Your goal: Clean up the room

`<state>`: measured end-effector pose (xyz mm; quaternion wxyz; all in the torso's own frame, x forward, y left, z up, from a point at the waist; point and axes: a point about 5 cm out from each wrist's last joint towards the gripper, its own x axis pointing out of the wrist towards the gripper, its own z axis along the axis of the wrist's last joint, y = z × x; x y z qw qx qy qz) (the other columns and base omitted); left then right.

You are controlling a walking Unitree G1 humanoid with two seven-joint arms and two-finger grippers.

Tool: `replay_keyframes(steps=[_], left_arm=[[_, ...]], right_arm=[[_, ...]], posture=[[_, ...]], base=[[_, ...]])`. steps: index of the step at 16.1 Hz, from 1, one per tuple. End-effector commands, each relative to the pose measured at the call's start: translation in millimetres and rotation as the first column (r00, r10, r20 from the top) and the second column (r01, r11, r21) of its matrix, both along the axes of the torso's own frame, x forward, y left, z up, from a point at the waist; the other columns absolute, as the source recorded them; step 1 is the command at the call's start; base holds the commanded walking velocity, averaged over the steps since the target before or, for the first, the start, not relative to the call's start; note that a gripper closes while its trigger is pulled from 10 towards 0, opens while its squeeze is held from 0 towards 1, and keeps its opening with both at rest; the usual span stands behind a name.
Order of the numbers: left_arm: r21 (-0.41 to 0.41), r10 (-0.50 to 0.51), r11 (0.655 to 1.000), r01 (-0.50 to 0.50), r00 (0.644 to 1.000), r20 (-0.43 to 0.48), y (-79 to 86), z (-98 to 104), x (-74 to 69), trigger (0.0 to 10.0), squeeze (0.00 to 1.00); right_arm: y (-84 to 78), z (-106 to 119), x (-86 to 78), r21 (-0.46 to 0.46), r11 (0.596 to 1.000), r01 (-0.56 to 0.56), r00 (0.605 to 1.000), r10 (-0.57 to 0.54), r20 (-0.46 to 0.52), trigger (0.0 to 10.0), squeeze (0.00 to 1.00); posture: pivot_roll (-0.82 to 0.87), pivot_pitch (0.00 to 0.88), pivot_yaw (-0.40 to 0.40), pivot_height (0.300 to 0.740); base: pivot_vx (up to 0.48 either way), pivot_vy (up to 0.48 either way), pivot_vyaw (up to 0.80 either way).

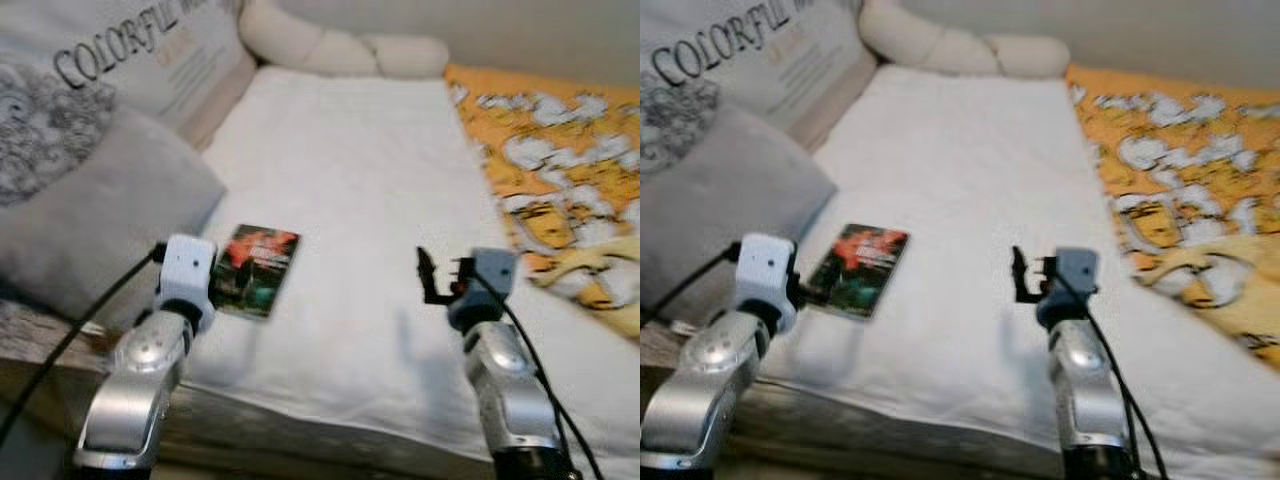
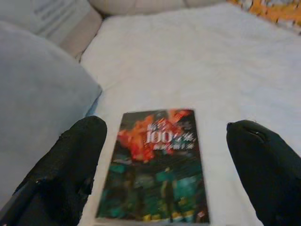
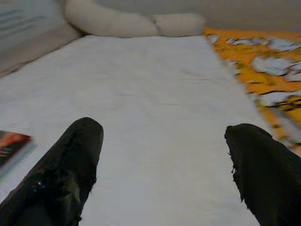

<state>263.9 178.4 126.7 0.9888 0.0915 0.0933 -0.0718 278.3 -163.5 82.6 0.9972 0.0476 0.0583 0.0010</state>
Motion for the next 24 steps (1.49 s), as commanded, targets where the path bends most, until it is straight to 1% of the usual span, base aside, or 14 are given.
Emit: replay_keyframes(steps=[1,2,5,7,13,17,21,22,24], left_arm=[[0.013,0.028,1.000,-0.028,1.000,-0.005,6.5,-1.6,0.4,10.0,0.00],[0.017,0.041,0.999,-0.041,0.999,-0.003,8.8,-1.8,0.8,10.0,0.00],[0.019,0.047,0.999,-0.047,0.999,-0.002,9.5,-2.2,1.2,10.0,0.00],[0.022,0.038,0.999,-0.038,0.999,0.003,7.2,-1.4,3.0,10.0,0.00],[0.029,0.031,0.999,-0.031,0.999,0.007,6.5,-1.0,4.9,10.0,0.00],[0.032,0.017,0.999,-0.017,1.000,0.008,4.2,-1.2,4.9,10.0,0.00],[0.044,0.026,0.999,-0.026,1.000,0.013,6.3,-1.5,6.8,10.0,0.00],[0.046,0.021,0.999,-0.021,1.000,0.017,6.5,-1.3,6.9,10.0,0.00],[0.063,-0.010,0.998,0.008,1.000,0.020,4.3,-0.6,6.7,10.0,0.00]], right_arm=[[6.3,4.6,3.4,0.020,1.000,-0.020,1.000,0.020,0.006,10.0,1.00],[8.6,7.0,4.8,0.003,0.999,-0.053,0.999,0.053,0.015,10.0,1.00],[9.6,5.5,4.7,0.033,0.999,-0.042,0.999,0.043,-0.005,10.0,1.00],[8.6,5.0,6.7,0.021,0.999,-0.030,1.000,0.030,-0.010,10.0,1.00],[15.8,4.9,7.2,0.023,0.999,-0.044,0.999,0.045,-0.016,10.0,1.00],[17.0,3.9,7.9,0.026,0.999,-0.046,0.999,0.047,-0.021,10.0,1.00],[20.3,1.0,8.3,0.017,0.998,-0.067,0.996,0.068,-0.049,10.0,1.00],[21.0,0.8,8.3,0.018,0.997,-0.069,0.996,0.069,-0.049,10.0,1.00],[19.9,-2.8,8.5,0.002,0.998,-0.064,0.995,0.064,-0.080,10.0,1.00]], posture=[[-0.01,0.000,-0.031,0.740],[-0.01,0.000,-0.032,0.740],[-0.01,0.000,-0.028,0.740],[-0.01,0.000,-0.027,0.740],[-0.01,0.000,-0.028,0.740],[-0.01,0.000,-0.023,0.740],[-0.01,0.000,-0.023,0.740],[-0.01,0.000,-0.021,0.740],[-0.01,0.000,-0.022,0.740]], base=[[0.000,-0.454,0.00],[0.000,-0.450,0.00],[0.000,-0.447,0.00],[0.000,-0.450,0.00],[0.000,-0.445,0.00],[0.000,-0.420,0.00],[0.000,0.000,0.00],[0.000,0.000,0.00],[0.000,0.000,0.00]])
